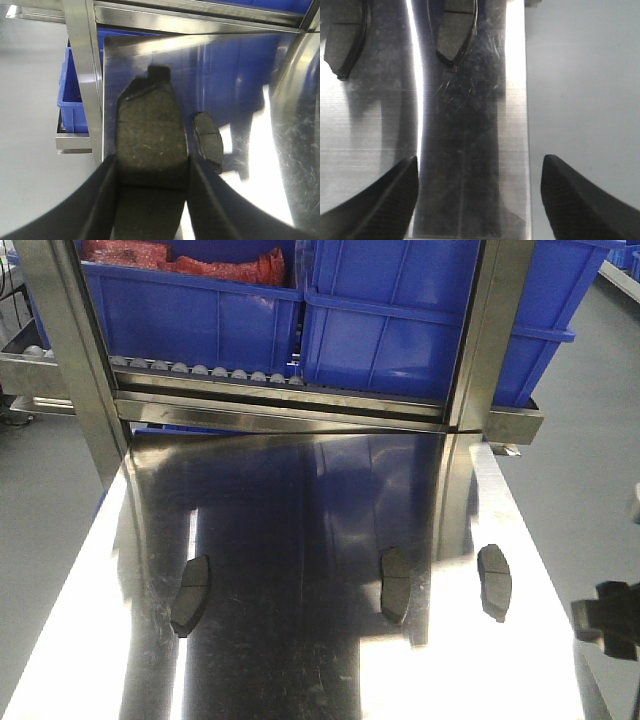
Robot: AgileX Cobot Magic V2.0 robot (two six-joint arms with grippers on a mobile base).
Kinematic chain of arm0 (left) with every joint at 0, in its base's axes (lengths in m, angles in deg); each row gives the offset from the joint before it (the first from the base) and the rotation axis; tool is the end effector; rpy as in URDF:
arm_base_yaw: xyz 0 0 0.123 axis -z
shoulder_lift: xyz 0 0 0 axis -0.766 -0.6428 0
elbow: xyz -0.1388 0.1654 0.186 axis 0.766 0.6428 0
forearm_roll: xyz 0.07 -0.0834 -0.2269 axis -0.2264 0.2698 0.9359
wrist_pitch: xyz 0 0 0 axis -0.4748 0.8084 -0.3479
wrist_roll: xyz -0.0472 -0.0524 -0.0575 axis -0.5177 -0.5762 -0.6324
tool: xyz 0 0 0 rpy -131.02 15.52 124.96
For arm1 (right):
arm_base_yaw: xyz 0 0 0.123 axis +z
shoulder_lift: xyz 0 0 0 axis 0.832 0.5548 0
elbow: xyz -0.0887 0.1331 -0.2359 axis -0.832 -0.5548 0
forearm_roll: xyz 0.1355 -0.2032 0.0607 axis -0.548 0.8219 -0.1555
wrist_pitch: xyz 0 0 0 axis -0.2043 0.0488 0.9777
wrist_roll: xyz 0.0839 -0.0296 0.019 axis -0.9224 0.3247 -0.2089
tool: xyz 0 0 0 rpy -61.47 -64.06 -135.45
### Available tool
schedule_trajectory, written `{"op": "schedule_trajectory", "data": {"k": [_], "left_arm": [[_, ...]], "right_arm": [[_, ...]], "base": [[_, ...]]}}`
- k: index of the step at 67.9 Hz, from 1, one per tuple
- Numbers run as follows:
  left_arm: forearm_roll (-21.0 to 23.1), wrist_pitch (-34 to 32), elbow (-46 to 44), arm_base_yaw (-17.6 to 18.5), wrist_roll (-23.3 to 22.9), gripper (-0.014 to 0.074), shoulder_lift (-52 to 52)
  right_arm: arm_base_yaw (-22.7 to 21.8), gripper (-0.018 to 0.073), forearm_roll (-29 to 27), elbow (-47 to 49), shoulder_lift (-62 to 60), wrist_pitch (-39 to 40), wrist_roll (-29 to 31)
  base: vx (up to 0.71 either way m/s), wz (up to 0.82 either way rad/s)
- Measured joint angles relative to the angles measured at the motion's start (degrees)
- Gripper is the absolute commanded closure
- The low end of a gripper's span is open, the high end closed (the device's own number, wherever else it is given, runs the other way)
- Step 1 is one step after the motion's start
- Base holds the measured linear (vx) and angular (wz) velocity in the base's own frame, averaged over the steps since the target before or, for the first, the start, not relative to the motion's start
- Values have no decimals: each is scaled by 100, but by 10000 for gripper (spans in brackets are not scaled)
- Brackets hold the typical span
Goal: Move and align brake pads A on conveyor
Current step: 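Move the right gripper down over the brake pad nearest it, then close the right gripper on the brake pad and lift it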
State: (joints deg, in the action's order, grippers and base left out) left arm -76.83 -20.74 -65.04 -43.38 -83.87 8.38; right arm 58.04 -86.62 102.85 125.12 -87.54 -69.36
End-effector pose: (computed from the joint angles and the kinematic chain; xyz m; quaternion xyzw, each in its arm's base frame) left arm 0.0885 -0.0136 0.2751 0.0293 0.8479 -0.0644 0.5255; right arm 0.1870 0.0117 0.2713 0.0144 0.9745 0.0437 0.2197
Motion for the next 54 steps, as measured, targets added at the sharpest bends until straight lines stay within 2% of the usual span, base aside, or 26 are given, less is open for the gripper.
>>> {"op": "schedule_trajectory", "data": {"k": [19,39,54], "left_arm": [[0,0,0,0,0,603,0],[0,0,0,0,0,603,0],[0,0,0,0,0,603,0]], "right_arm": [[652,102,145,1056,1842,73,-252],[696,102,283,2536,3702,-593,-479],[696,102,412,3256,4507,-797,-748]], "base": [[0,0],[0,0],[0,0]]}}
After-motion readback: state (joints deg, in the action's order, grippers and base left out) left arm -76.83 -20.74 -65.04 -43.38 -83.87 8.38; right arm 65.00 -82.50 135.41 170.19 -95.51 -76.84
